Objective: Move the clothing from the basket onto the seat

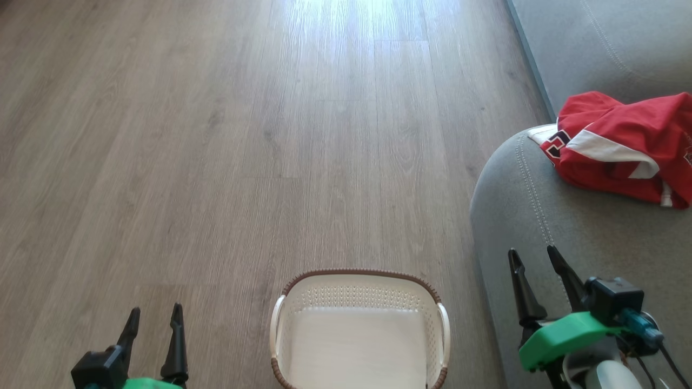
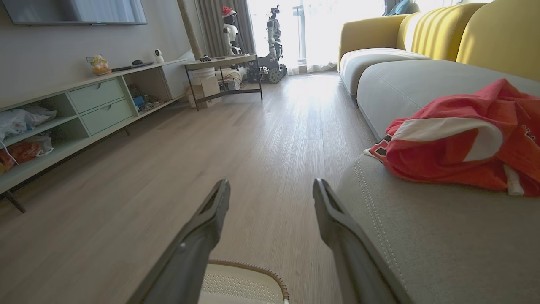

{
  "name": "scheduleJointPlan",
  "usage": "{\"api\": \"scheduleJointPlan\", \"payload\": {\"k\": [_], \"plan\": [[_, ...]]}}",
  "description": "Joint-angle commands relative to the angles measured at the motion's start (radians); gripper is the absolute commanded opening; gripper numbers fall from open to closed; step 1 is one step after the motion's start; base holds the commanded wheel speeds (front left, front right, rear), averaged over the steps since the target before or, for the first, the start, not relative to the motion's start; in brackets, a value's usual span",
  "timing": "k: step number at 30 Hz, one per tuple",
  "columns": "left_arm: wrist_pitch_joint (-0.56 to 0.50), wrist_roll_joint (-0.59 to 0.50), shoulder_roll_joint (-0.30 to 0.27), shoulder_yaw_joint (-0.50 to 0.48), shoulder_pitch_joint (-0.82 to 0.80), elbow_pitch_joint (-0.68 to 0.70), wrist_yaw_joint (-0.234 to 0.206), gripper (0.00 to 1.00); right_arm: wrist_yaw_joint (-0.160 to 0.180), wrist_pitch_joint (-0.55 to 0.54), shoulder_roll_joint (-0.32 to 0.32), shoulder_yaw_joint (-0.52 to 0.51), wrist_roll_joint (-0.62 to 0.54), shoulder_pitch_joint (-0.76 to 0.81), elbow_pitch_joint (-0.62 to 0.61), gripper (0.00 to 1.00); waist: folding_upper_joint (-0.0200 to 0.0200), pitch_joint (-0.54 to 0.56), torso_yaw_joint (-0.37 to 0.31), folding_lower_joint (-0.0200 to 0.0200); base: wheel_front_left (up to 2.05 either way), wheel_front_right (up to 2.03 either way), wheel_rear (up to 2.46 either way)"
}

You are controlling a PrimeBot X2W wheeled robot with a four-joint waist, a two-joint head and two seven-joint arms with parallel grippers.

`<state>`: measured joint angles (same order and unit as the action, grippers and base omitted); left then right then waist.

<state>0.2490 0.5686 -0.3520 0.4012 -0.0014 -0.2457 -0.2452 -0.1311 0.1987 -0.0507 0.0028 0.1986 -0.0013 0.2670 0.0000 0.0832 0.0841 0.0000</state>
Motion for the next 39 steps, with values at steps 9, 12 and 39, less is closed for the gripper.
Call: {"api": "scheduleJointPlan", "payload": {"k": [9,12,39], "plan": [[0.013,-0.028,-0.004,-0.063,-0.043,0.025,0.008,1.00,0.000,0.012,0.000,0.023,0.009,-0.015,-0.023,1.00,0.0000,-0.001,0.003,0.0000,0.00,0.00,0.00],[0.013,-0.030,-0.002,-0.067,-0.041,0.026,0.011,1.00,0.000,0.012,0.000,0.022,0.008,-0.016,-0.023,1.00,0.0000,-0.003,0.003,0.0000,0.00,0.00,0.00],[-0.059,0.147,0.096,-0.078,0.023,-0.054,0.053,0.00,0.000,-0.051,0.000,-0.016,0.229,0.031,0.093,0.00,0.0000,-0.016,-0.011,0.0000,0.00,0.00,0.00]]}}
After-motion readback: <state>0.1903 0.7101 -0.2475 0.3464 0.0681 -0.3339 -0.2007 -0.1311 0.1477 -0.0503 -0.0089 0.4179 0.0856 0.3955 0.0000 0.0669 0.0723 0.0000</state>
